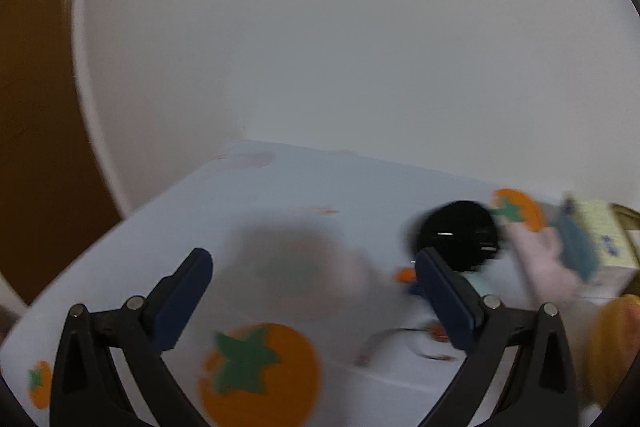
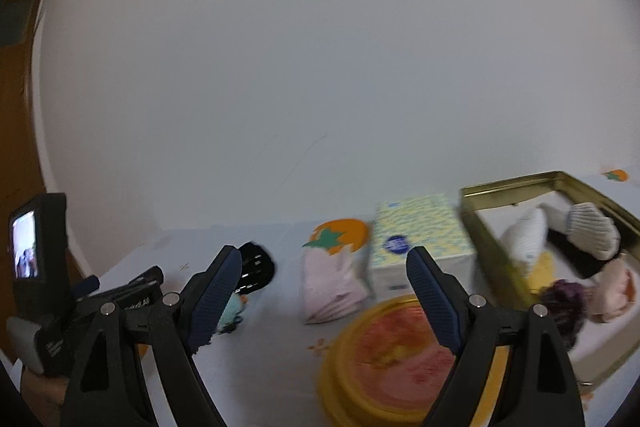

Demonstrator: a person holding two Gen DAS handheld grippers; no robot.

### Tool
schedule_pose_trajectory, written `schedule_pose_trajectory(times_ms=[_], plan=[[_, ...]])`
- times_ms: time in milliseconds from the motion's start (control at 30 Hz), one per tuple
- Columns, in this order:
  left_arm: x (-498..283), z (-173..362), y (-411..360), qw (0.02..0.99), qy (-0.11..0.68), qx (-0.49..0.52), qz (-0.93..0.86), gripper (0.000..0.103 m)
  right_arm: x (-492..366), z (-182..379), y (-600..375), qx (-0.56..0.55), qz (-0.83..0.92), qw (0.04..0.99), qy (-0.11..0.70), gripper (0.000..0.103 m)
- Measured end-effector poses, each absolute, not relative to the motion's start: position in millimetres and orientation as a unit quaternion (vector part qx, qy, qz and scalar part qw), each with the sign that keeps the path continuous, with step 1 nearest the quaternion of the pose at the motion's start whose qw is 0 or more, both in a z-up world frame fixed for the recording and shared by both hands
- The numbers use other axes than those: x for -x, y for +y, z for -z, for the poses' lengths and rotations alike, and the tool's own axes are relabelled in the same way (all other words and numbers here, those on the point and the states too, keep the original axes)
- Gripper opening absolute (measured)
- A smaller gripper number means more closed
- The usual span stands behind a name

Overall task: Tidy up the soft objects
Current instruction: 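Grasp the teal fuzzy ball toy with the right tool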

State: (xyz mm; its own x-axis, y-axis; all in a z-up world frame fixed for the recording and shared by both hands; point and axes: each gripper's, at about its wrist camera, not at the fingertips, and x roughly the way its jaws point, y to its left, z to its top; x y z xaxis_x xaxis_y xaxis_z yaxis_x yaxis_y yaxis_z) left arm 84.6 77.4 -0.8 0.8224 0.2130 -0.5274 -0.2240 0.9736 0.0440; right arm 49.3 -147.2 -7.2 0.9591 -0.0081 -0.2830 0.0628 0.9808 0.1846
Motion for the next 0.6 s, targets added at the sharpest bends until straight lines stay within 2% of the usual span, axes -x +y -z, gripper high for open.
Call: schedule_pose_trajectory(times_ms=[133,200,367,567,600], plan=[[-88,2,101,0.943,0.291,0.029,-0.159,0.103,-76,12,-124,-0.071,-0.025,0.98,0.184,0.084],[-88,1,110,0.94,0.294,0.041,-0.166,0.103,-94,16,-108,-0.058,-0.057,0.972,0.221,0.068],[-89,-2,119,0.938,0.292,0.033,-0.182,0.103,-131,35,-75,-0.042,-0.117,0.938,0.323,0.055],[-94,0,125,0.935,0.308,0.046,-0.171,0.103,-165,59,-55,-0.031,-0.127,0.902,0.41,0.055],[-94,0,125,0.935,0.309,0.045,-0.169,0.103,-163,56,-54,-0.032,-0.129,0.906,0.402,0.053]])
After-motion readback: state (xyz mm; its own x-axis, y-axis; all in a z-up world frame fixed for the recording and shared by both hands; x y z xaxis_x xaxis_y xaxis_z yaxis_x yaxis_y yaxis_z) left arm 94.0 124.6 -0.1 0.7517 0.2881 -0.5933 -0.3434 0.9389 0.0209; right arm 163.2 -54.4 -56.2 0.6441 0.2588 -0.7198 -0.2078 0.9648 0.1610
